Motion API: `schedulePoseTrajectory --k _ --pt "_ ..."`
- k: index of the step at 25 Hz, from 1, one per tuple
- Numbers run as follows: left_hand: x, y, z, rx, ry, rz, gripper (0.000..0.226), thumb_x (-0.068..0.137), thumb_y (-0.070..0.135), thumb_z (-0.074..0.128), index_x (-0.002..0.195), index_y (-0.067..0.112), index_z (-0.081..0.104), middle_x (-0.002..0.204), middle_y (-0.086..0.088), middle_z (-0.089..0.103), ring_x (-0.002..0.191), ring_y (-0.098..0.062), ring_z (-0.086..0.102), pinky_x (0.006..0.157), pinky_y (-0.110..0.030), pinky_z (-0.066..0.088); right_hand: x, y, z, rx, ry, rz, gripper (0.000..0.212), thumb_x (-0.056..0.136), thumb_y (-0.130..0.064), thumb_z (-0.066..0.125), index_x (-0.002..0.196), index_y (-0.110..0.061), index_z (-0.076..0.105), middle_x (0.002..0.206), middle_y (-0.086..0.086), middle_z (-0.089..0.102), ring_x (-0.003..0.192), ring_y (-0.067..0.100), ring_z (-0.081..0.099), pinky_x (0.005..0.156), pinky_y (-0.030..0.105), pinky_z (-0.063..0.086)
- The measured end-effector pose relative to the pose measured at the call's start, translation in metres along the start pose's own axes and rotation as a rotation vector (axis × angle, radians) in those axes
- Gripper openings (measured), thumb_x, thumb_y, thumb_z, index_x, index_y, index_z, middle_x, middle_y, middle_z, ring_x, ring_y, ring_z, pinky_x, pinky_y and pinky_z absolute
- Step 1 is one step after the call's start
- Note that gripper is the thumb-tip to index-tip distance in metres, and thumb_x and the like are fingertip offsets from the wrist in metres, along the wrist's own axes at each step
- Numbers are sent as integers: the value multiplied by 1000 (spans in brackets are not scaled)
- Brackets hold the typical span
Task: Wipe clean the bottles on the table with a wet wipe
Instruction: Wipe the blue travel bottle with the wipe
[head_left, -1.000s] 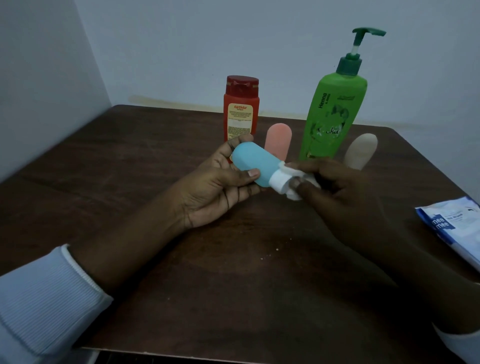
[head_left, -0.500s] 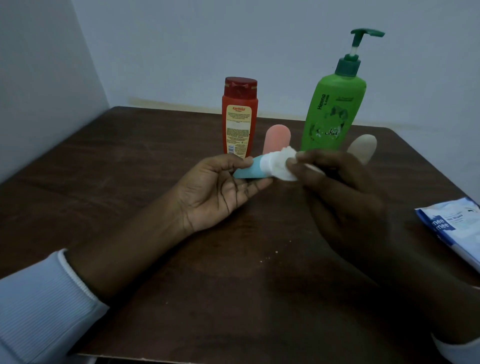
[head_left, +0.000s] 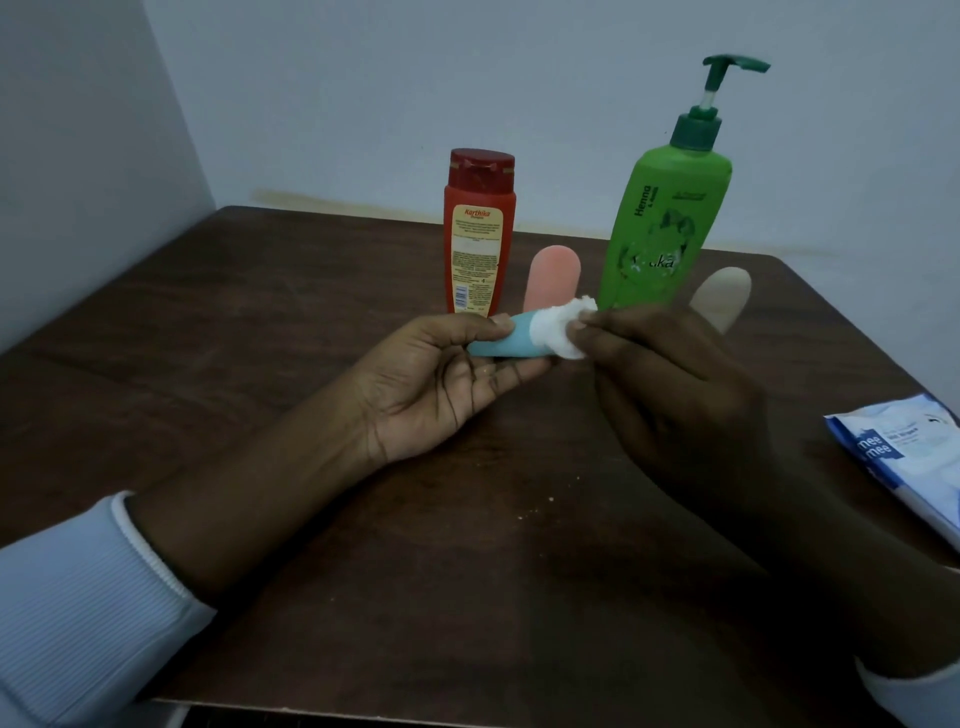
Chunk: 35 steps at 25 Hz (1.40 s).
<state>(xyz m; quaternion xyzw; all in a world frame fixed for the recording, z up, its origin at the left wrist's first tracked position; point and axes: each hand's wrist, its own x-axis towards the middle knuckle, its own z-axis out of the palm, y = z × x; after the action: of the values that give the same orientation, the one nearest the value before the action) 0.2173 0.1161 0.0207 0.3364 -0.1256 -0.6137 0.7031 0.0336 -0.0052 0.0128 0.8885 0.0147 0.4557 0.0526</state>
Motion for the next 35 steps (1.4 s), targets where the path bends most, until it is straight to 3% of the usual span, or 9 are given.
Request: schedulePoseTrajectory --k 5,9,13,17,22,25,31,35 --pt "1 -1 -4 25 -7 -2 63 83 -5 64 143 0 49 132 -31 65 106 -37 75 82 -41 66 -3 -7 2 -4 -34 -86 23 96 -2 63 117 6 69 117 21 68 108 32 66 96 39 51" --pt "2 0 -2 23 42 18 60 80 -6 63 139 0 51 134 -32 64 115 -41 71 90 -45 62 -3 1 3 -15 -23 19 23 96 -3 62 116 6 70 112 22 69 101 33 66 93 35 51" --pt "2 1 -6 46 29 10 62 83 -4 64 143 3 50 139 -30 61 109 -37 74 80 -40 66 -4 -7 2 8 -59 -94 22 96 -2 63 115 6 70 113 20 69 104 30 66 97 31 49" --pt "3 1 -4 64 39 47 64 80 -6 62 141 6 51 138 -30 61 115 -39 71 91 -45 62 -3 0 3 6 -34 9 23 95 -2 62 115 7 70 111 21 69 99 33 66 90 38 52" --pt "5 4 -9 105 -9 82 61 84 -3 63 141 14 51 136 -27 64 112 -37 72 91 -48 62 -5 -4 1 133 -160 -165 24 93 -3 66 116 3 71 114 17 70 102 27 68 89 33 52" --pt "5 16 -14 180 -15 134 70 80 -3 71 144 18 50 133 -22 66 112 -34 73 91 -47 62 -5 -1 0 202 -149 -125 25 90 -1 68 115 2 71 112 15 70 102 24 67 88 32 52" --pt "8 58 -35 468 241 480 64 80 -3 74 137 18 55 129 -7 65 117 -24 68 84 -35 64 -9 3 -1 252 -152 39 26 90 -3 68 116 -3 72 115 8 70 106 16 66 89 32 53" --pt "19 68 -60 796 406 618 59 84 -1 77 137 18 58 129 0 67 118 -17 67 92 -35 61 -8 0 -2 265 -168 71 28 87 -1 71 115 -6 73 114 5 71 105 13 66 91 28 53"
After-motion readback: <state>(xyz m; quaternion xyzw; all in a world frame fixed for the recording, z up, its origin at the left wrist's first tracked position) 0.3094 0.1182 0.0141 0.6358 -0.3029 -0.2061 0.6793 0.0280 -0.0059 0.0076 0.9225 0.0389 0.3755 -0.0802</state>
